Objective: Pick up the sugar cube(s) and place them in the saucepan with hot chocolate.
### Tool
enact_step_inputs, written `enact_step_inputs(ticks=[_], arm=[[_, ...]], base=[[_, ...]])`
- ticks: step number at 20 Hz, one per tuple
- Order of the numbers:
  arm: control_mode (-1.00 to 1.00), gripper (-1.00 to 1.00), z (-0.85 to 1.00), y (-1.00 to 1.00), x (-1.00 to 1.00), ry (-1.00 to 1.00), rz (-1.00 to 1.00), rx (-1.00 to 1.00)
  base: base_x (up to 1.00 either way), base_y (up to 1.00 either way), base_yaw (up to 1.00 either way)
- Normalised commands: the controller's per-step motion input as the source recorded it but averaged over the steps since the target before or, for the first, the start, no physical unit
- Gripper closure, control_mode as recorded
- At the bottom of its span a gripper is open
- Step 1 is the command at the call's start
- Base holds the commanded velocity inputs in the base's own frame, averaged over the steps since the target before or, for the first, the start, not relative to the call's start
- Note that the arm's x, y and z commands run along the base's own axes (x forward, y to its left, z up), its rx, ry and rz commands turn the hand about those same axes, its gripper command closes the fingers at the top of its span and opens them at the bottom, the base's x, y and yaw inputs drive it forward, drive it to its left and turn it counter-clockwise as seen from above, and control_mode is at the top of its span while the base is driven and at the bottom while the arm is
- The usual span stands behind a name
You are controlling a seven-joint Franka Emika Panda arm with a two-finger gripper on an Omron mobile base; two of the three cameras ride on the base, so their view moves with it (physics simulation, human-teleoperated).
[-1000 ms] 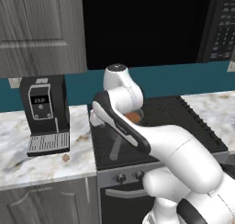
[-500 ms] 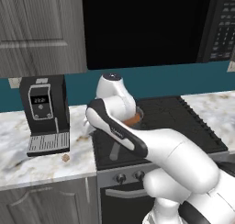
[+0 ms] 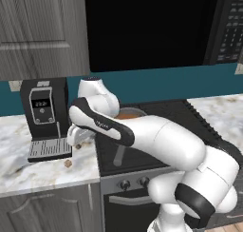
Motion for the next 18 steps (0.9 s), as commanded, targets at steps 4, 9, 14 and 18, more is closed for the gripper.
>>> enact_step_inputs(ticks=[4, 9, 14, 18], arm=[[-1.00, -1.00, -0.36, 0.42, -0.03, 0.08, 0.05, -0.01], [-1.00, -1.00, -0.55, 0.12, 0.00, 0.00, 0.00, 0.00], [-1.00, -1.00, -0.63, 0.00, 0.00, -0.01, -0.03, 0.00], [-1.00, -1.00, -0.45, 0.00, 0.00, -0.04, -0.05, 0.00]], base=[[0.00, 0.00, 0.00], [0.00, 0.00, 0.00], [0.00, 0.00, 0.00], [0.00, 0.00, 0.00]])
